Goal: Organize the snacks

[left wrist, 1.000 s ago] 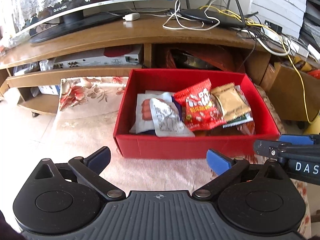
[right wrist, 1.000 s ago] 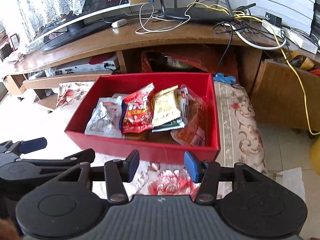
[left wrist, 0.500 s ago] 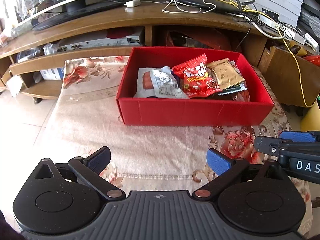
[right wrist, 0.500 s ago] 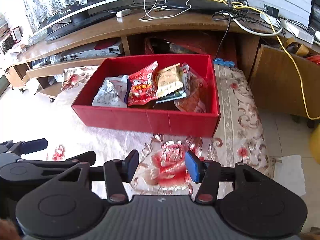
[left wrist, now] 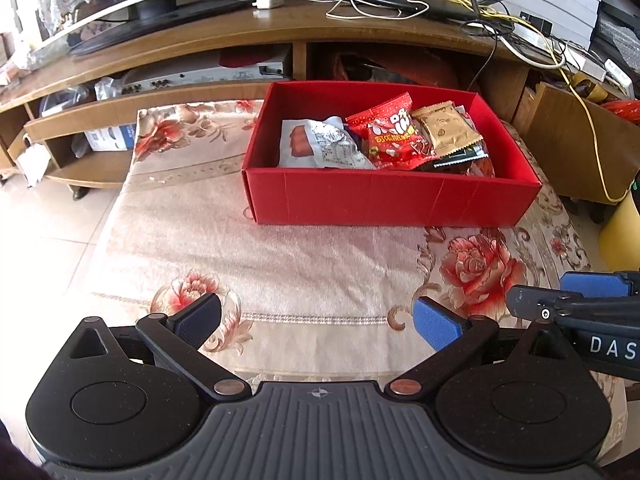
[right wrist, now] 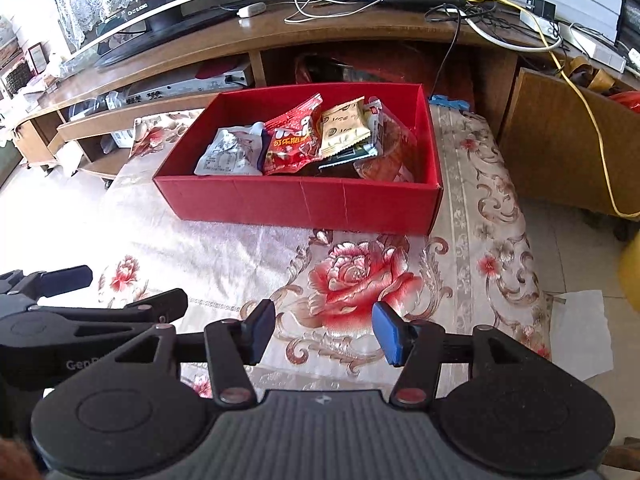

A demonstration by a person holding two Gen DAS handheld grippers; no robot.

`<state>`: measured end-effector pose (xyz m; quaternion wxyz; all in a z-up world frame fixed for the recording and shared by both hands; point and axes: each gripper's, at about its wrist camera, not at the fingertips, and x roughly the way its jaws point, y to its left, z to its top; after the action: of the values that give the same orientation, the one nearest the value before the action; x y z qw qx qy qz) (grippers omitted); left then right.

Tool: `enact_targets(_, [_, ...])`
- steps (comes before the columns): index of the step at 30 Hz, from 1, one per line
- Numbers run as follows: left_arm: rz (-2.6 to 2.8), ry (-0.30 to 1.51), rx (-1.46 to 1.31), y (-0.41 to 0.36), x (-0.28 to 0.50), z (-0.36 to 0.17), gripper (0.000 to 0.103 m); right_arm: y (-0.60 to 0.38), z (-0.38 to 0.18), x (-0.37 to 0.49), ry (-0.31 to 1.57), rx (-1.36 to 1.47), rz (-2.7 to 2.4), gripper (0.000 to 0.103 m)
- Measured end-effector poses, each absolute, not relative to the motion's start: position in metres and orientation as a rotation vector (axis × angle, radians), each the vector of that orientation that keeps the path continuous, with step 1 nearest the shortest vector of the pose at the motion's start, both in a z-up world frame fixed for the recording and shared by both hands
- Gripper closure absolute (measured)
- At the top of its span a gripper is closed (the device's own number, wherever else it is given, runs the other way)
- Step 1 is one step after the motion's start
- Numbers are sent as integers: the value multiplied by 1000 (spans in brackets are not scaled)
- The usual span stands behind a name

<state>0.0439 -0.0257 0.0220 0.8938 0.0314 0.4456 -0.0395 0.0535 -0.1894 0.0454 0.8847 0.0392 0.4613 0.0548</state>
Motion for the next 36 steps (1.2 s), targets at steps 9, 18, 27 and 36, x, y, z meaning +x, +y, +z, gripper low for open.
enact_targets(9, [-86, 944, 64, -23, 31, 18, 0, -186, 42, 39, 975, 75, 115, 54])
enact_targets(18, [-88, 959, 73, -22, 20, 15, 0, -183, 39, 28, 986, 63, 119, 54])
enact_targets(27, [-71, 981, 103, -25, 16, 14, 1, -180, 37, 23, 995, 50, 129, 54])
enact_targets(36, [-74, 1007, 76, -22, 15, 12, 2, -178, 36, 22, 1004, 45, 135, 54])
